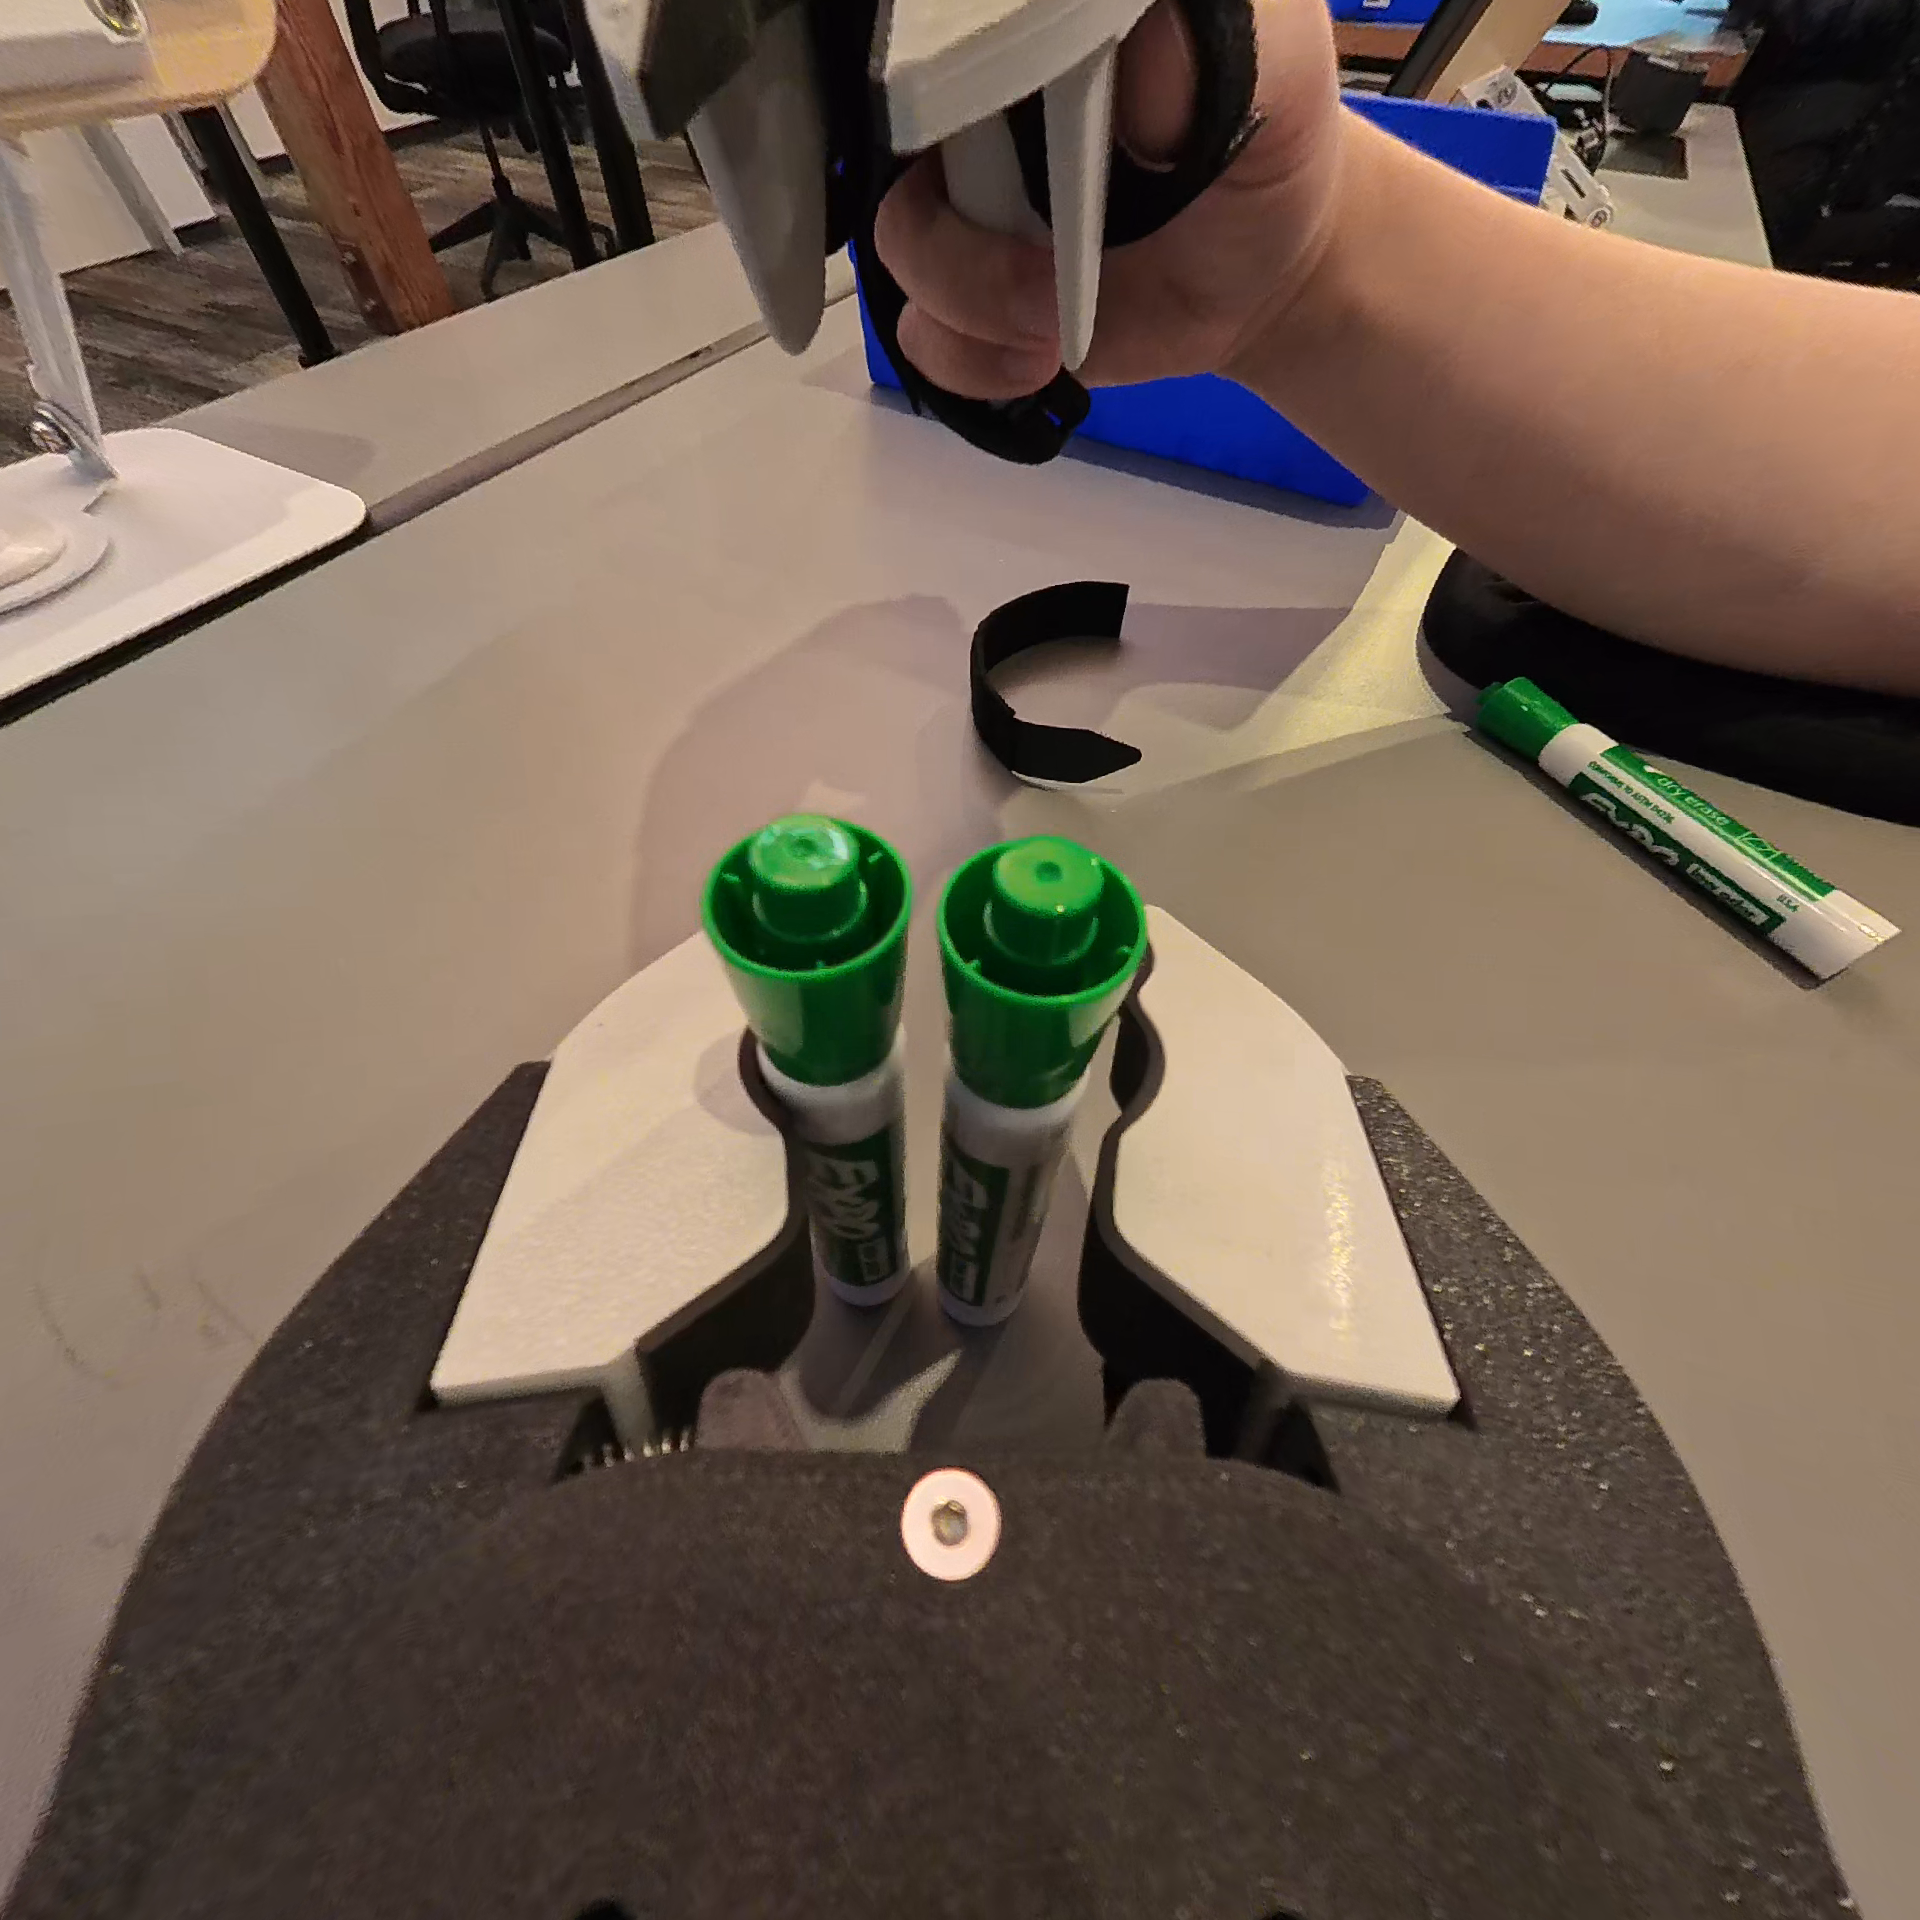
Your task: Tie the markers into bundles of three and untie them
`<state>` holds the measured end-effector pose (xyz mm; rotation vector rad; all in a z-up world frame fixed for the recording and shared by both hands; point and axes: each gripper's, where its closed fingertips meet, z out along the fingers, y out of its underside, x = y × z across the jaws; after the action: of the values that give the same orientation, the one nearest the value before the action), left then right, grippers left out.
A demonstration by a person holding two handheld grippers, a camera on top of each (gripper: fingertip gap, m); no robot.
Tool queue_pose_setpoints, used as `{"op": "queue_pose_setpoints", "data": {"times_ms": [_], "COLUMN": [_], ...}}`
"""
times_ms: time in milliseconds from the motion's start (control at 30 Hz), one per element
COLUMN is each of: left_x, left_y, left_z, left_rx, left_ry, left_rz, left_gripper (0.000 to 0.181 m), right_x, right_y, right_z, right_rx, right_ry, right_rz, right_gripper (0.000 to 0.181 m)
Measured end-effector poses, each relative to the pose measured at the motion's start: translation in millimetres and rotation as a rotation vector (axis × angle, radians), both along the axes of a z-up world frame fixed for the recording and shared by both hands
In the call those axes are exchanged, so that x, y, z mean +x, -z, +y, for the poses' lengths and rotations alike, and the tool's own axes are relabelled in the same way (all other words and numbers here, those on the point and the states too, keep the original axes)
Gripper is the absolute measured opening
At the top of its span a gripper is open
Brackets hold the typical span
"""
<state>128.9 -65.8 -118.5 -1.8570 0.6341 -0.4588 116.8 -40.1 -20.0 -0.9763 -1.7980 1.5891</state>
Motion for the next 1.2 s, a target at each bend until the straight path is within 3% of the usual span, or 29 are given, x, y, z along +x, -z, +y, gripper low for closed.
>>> {"op": "queue_pose_setpoints", "data": {"times_ms": [500,1200], "left_x": [-1.7,-4.5], "left_y": [3.7,0.8], "left_z": [2.5,3.7], "left_rx": [-0.040,-0.017], "left_ry": [-0.010,-0.032], "left_rz": [-0.008,-0.015], "left_gripper": [0.044,0.040], "right_x": [1.6,-1.3], "right_y": [0.2,12.7], "right_z": [1.4,-5.6], "right_rx": [-0.003,0.010], "right_ry": [-0.001,-0.031], "right_rz": [-0.003,-0.055], "right_gripper": [0.024,0.024]}}
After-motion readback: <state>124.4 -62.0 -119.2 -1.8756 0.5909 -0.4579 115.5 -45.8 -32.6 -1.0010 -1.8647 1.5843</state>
